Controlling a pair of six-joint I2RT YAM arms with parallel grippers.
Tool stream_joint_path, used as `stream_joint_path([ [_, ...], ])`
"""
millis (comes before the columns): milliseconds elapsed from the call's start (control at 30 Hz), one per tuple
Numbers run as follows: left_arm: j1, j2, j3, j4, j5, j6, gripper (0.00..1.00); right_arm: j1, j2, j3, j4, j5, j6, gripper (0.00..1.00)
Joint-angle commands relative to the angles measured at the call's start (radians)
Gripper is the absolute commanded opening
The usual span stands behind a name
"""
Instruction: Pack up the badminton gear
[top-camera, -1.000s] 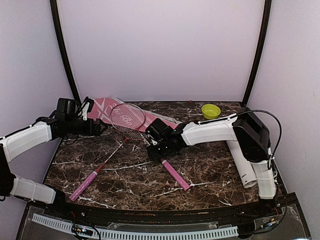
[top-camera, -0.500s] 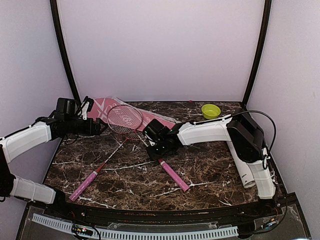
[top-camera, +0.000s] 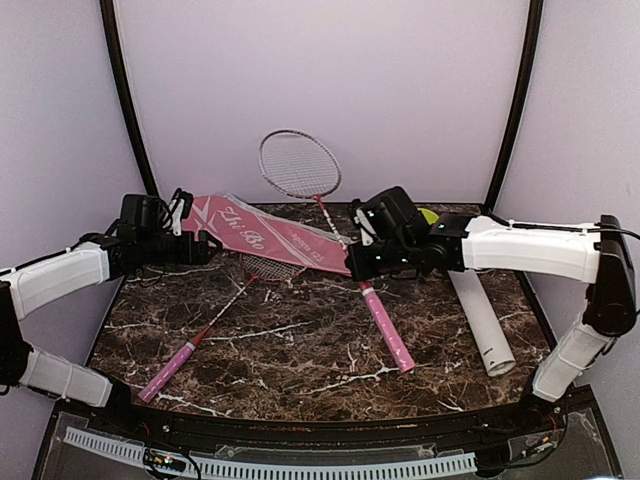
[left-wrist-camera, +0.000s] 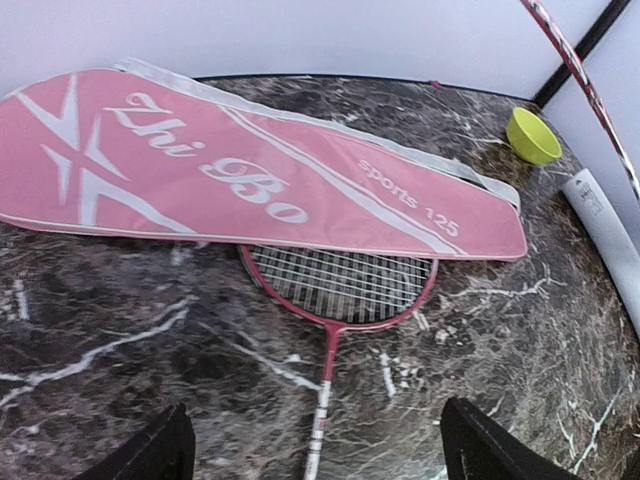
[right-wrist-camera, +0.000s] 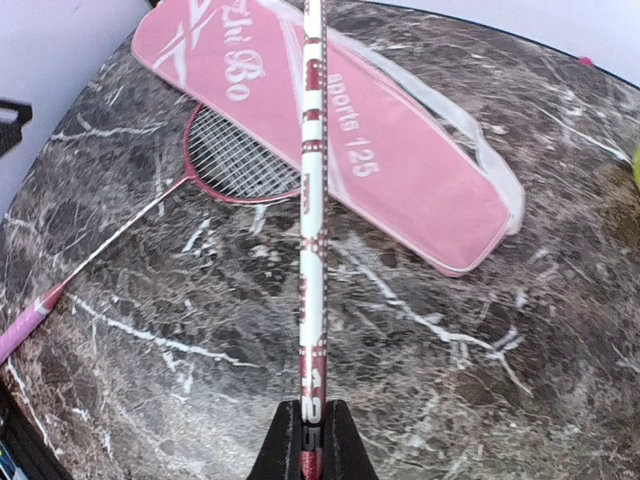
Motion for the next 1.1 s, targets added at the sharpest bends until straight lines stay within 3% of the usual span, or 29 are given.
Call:
stream_joint_path([
  [0,-0.163,0.146,0.096,0.05,-0.055,-0.023,0.87,-0.082,-0.084,-0.199,0.045,0.03,0.085,0.0],
  [167,-0.299,0.368,0.268,0.088,-0.056,-0.023,0.86,-0.175,-0.151,-0.38,0.097,0.005,0.119,0.0],
  [433,-0.458,0.734,0.659,0.007,-0.048,0.136,0.86,-0.252,-0.148,-0.521,0.171,-0.054,0.129,0.0],
  [667,-0.507,0.928,0.859,-0.043,-0.05,0.219,0.88,-0.312,-0.109,-0.541,0.198,-0.088,0.147,0.0],
  [1067,-0.531,1.144,1.075,-0.051,-0.086,0.305,0.93,-0.322,-0.109,-0.491,0.201,-0.139,0.113,0.0],
])
